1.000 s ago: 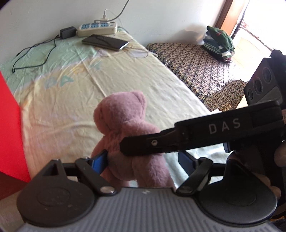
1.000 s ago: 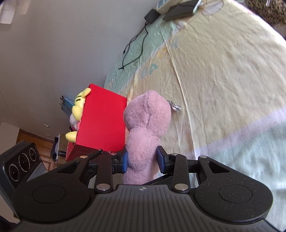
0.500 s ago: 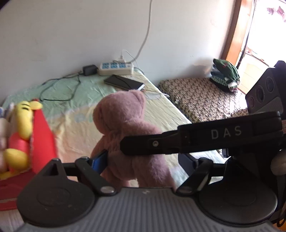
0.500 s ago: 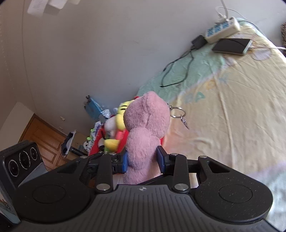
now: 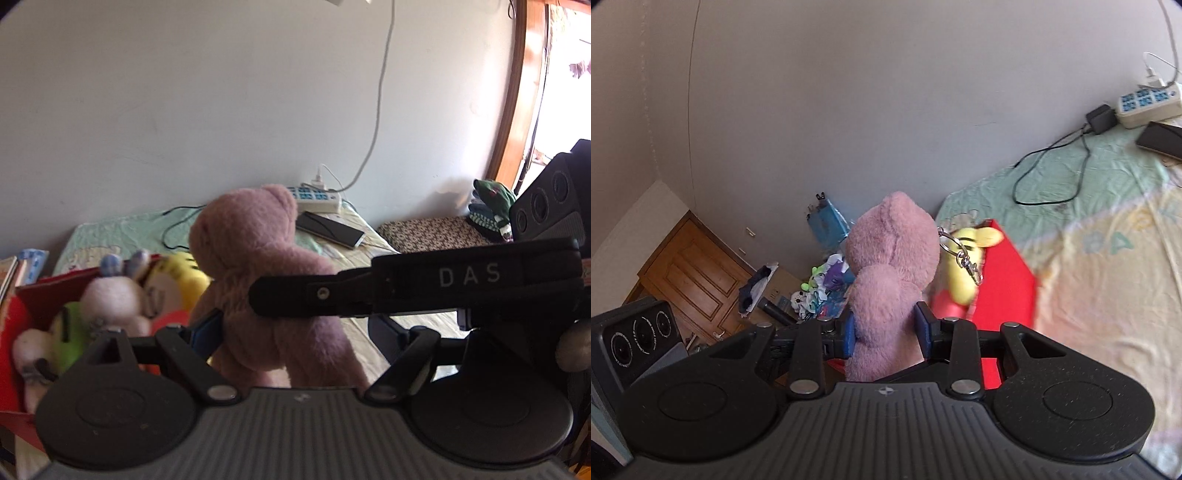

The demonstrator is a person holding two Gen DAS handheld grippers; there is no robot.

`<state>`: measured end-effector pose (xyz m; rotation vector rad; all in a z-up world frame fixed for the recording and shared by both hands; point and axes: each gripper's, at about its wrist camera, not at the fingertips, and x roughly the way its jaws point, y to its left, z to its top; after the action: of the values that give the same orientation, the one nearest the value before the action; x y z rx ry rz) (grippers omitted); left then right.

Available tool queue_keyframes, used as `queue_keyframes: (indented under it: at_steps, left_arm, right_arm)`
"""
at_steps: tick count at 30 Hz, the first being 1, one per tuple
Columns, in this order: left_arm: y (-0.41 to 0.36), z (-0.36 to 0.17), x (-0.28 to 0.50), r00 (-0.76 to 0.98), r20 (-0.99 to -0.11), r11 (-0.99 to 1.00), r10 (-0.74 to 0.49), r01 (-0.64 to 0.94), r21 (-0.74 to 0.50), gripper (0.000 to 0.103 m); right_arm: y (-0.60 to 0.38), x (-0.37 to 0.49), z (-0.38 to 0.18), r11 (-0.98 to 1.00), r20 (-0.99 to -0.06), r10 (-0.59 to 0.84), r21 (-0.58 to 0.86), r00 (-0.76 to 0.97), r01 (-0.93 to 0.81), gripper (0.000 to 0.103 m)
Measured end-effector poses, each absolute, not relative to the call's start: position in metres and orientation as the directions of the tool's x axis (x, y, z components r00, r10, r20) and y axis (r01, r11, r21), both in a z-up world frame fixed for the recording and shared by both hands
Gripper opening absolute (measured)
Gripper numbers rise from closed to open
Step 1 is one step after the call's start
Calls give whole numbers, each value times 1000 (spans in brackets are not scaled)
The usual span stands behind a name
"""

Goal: Organize objects
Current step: 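Lift the pink bear with the right gripper and carry it over the box, then lower the pink bear into the red box beside the bunnies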

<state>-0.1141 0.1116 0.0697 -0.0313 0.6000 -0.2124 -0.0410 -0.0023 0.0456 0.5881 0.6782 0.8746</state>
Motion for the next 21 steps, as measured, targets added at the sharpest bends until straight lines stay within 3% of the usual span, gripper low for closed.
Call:
queue_keyframes:
  at_steps: [11, 21]
  left_arm:
    - [212, 79, -123, 838, -522, 987, -161, 134, -88, 81]
    - [290, 64, -113, 822, -564, 997, -77, 53, -58, 81]
  right_arm:
    - [100, -34, 56, 496, -260, 853, 672, 452, -549, 35]
    - [174, -15, 33, 432, -237, 886, 734, 398, -524, 35]
